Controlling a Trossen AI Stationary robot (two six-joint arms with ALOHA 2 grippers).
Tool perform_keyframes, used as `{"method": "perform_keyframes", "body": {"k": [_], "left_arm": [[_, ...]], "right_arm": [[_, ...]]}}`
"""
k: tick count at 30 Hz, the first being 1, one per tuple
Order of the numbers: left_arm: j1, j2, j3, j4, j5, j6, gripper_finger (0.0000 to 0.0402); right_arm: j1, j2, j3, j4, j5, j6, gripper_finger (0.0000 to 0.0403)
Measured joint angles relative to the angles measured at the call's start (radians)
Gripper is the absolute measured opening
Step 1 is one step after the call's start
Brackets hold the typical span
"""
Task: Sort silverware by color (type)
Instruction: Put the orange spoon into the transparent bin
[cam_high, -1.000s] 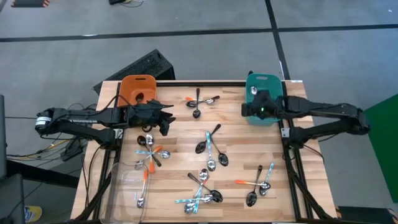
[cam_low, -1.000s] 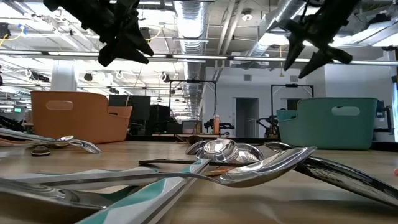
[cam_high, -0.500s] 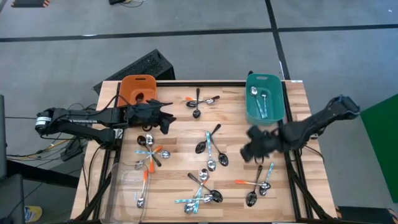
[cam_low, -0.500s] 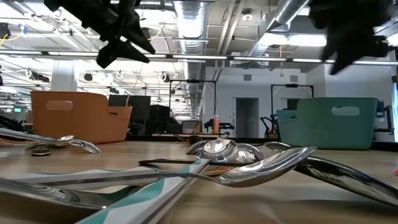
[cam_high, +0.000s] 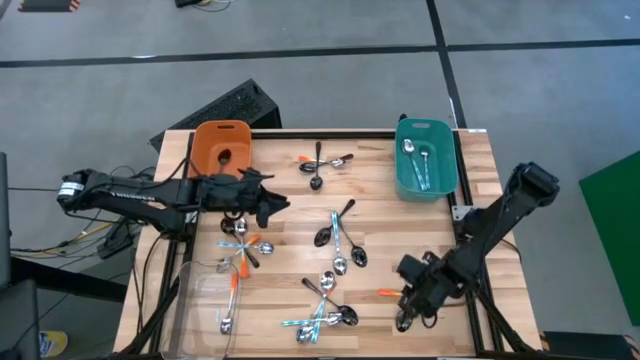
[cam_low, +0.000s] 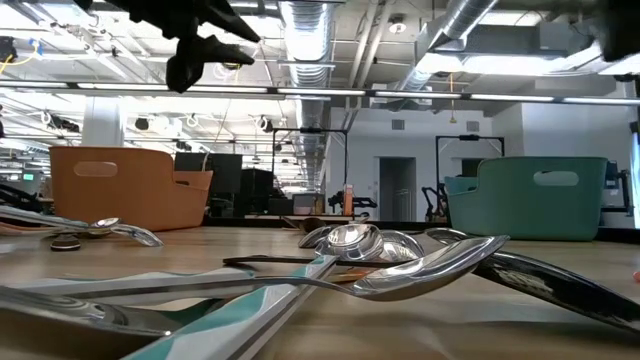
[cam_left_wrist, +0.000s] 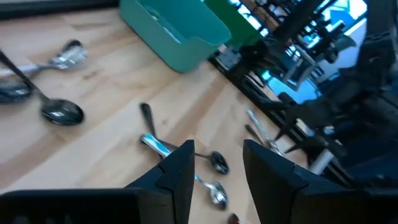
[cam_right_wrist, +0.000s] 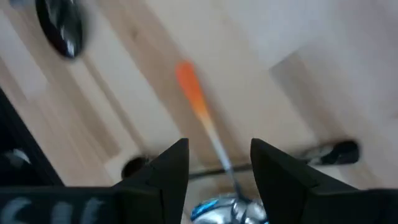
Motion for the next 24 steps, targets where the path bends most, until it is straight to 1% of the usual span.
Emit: {"method": "perform_keyframes", "body": {"k": [4,7,11,15,20,22,24], "left_arm": [[-0.057,0.000,0.000,-0.001,-0.001,-0.017,0.0123],[-0.099,0.000,0.000,-0.003,-0.010,-0.028,0.0123],[-0.157,0.000,0.000,-0.022,-0.066,-0.062,0.0123],[-0.202,0.000,0.000,-0.047,-0.113,-0.088,0.0123],[-0.244,0.000,0.000,-0.070,-0.116,-0.130,0.0123],[-0.260,0.000,0.000,-0.074,-0.118,-0.143,0.0123],[-0.277,0.000,0.000,-0.073,-0.125,-0.151,0.0123]], "right_arm": [[0.029,0.054,0.000,0.055,-0.034,-0.072,0.0194],[0.044,0.093,0.000,0.068,-0.036,-0.084,0.0188],[0.049,0.139,0.000,0.066,-0.037,-0.149,0.0179],[0.026,0.191,0.000,0.066,-0.040,-0.230,0.0172],[-0.009,0.243,0.005,0.082,-0.063,-0.293,0.0161],[-0.020,0.254,0.005,0.083,-0.077,-0.295,0.0149],[-0.032,0.257,0.005,0.080,-0.091,-0.295,0.0128]]}}
